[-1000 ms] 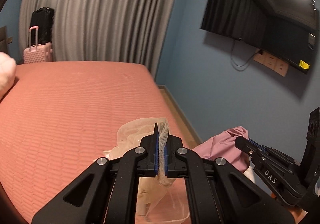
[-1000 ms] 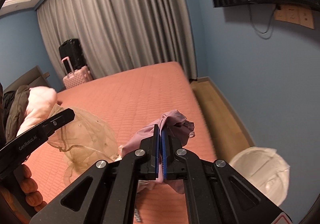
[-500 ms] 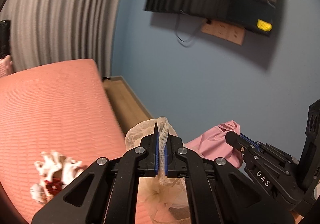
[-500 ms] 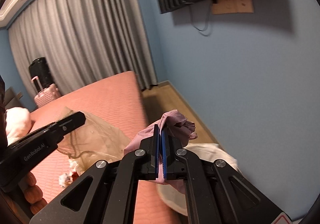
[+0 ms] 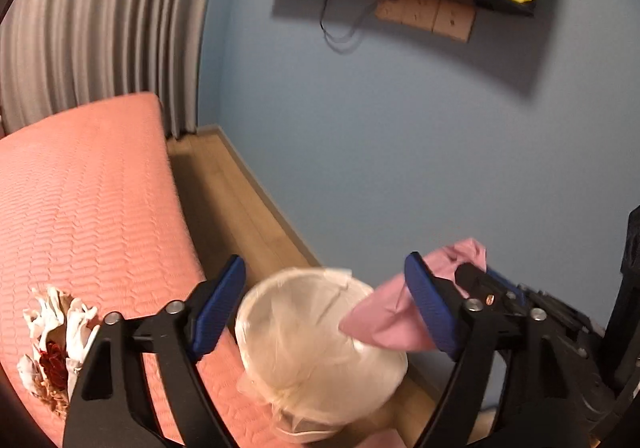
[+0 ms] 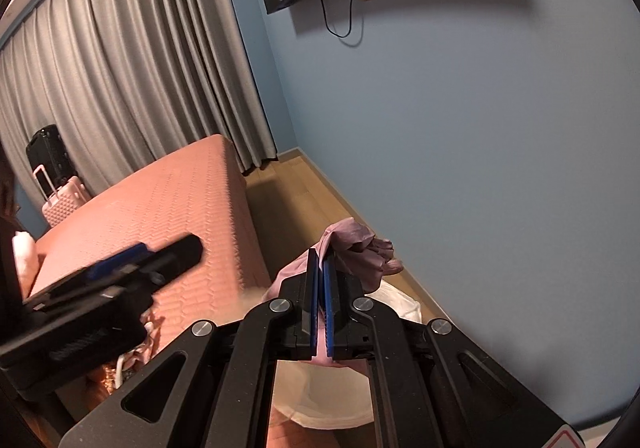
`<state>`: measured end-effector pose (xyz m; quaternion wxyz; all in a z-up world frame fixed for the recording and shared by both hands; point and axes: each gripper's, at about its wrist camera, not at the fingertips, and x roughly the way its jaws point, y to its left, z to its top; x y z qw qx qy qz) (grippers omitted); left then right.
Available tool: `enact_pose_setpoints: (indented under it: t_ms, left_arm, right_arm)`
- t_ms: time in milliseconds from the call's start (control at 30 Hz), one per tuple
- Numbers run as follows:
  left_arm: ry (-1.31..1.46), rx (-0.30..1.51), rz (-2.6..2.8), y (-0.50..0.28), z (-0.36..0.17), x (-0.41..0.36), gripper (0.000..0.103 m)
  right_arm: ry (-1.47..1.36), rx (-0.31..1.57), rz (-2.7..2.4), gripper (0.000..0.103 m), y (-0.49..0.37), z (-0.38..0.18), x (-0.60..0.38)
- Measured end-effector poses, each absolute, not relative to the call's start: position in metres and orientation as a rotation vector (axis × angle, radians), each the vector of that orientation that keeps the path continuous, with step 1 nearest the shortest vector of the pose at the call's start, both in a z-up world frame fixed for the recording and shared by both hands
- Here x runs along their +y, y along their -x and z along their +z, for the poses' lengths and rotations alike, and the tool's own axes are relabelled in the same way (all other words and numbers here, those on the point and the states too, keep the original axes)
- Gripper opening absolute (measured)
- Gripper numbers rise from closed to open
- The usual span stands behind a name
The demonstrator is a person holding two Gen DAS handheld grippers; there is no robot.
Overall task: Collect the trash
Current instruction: 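Carry both items to the wastebasket and open both tools to drop them, then move both open tools back over the remaining pile on the bed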
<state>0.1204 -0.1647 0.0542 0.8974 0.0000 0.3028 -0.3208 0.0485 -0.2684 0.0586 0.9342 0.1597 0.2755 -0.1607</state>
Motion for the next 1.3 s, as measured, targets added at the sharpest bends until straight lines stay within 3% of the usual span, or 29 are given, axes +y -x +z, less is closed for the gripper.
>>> enact_pose_setpoints:
  t_ms: [300,633,1300]
  left_arm:
    - [-0.037,0.621,-0.616,-0.121,0.053,-0.159,0.079]
    - [-0.029,0.623,-0.573,-0.12,0.049,-0.141,0.079]
    - [0.038,0.639,-0.469,-0.116,0.039,-0.07,0.079]
  right_arm:
    - [-0.31,0.569,-0.315,0.009,-0.064,0.052,-0.263]
    - [-0.286,0.559,-0.294,0.03,-0.061,0.058,-0.25]
    - [-0.225,0.601,-0.212,0.037,-0.058,0.06,-0.195]
